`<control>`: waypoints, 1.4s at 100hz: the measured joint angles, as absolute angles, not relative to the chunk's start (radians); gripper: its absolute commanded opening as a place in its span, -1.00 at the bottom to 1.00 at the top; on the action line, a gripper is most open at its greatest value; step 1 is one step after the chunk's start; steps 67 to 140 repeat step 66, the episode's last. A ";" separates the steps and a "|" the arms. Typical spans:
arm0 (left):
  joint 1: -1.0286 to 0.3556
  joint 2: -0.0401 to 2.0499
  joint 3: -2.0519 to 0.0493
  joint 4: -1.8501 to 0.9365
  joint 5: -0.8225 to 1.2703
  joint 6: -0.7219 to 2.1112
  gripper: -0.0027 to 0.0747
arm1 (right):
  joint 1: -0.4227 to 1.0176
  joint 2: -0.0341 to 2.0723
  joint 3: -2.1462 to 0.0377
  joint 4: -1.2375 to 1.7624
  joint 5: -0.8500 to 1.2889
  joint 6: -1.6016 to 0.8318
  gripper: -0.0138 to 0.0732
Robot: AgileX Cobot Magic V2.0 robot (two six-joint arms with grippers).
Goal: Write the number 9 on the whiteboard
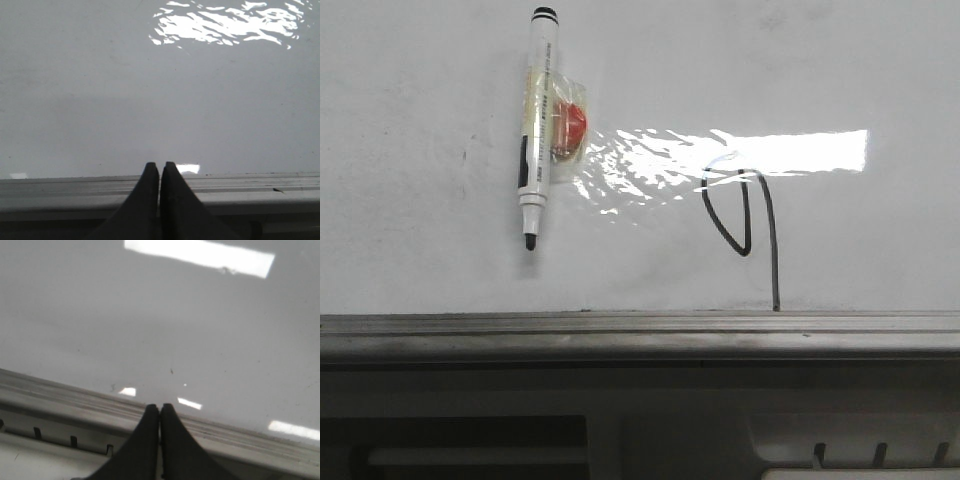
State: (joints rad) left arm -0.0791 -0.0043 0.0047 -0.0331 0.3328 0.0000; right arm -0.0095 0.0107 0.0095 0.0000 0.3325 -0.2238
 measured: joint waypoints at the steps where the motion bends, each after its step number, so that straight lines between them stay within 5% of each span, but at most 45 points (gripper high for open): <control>1: -0.079 -0.004 0.005 -0.033 0.333 0.000 -0.98 | -0.009 0.008 0.009 0.000 0.333 -0.224 -0.76; 140: -0.079 -0.004 0.005 -0.033 0.333 0.000 -0.98 | -0.009 -0.010 0.009 0.000 0.333 -0.223 -0.76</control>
